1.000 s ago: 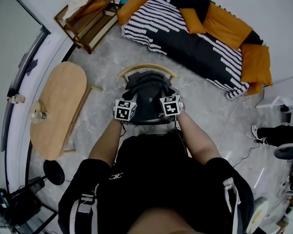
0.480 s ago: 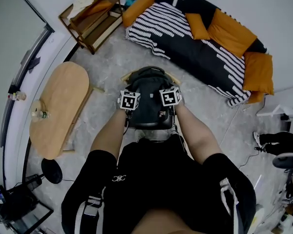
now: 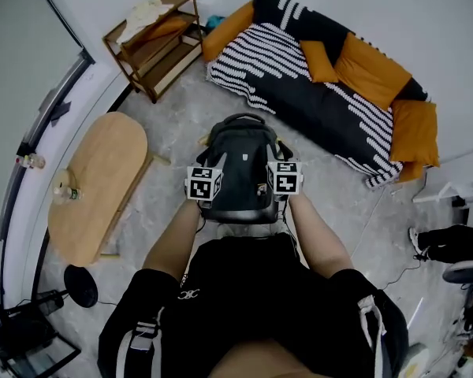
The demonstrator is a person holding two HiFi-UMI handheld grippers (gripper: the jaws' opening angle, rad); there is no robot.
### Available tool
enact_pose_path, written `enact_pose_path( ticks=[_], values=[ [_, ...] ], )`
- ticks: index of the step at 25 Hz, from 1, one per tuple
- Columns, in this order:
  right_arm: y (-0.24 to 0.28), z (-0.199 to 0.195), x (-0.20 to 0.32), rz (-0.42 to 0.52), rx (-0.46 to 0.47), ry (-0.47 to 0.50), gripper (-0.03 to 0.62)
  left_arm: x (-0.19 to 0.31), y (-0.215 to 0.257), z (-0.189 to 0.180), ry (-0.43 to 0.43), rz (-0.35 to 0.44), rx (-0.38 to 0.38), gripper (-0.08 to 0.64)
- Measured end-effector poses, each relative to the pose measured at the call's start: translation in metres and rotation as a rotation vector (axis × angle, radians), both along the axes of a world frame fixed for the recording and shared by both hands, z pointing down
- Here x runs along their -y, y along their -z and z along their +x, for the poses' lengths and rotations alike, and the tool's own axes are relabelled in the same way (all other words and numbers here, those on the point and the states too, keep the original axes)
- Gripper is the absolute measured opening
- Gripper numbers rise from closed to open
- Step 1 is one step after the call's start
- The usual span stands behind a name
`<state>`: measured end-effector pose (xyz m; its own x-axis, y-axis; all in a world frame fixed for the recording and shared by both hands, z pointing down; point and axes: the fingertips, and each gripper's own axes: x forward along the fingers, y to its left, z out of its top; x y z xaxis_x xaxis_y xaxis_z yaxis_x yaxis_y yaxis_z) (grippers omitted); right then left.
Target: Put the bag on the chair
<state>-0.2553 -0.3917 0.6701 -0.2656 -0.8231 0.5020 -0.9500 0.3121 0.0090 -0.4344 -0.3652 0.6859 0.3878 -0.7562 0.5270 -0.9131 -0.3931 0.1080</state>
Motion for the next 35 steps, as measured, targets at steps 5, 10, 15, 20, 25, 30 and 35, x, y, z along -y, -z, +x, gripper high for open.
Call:
enact_pose_path(
  ticks=[5, 10, 15, 20, 25, 30, 35],
  values=[
    [0.106, -0.013, -0.022, 0.252, 0.043, 0.036, 0.014, -0.011, 0.096, -0.009, 0.058, 0.188, -0.012, 0.041],
    [0.173, -0.013, -0.053, 0.371, 0.126, 0.019, 0.012, -0.035, 0.166, -0.027, 0.077, 0.309, 0.016, 0.031],
    [0.18, -0.004, -0.07, 0.383, 0.153, -0.009, 0.012, -0.056, 0.189, -0.031, 0.065, 0.361, 0.073, 0.03],
    [0.189, -0.009, -0.074, 0.409, 0.152, 0.001, 0.012, -0.059, 0.194, -0.029, 0.062, 0.361, 0.061, 0.03],
    [0.193, -0.014, -0.081, 0.416, 0.144, 0.007, 0.012, -0.064, 0.199, -0.028, 0.054, 0.368, 0.05, 0.031],
    [0.193, -0.011, -0.084, 0.413, 0.159, 0.0, 0.012, -0.063, 0.192, -0.032, 0.077, 0.338, -0.001, 0.029],
    [0.187, -0.012, -0.086, 0.408, 0.164, -0.007, 0.014, -0.062, 0.184, -0.045, 0.1, 0.316, -0.015, 0.029]
  ],
)
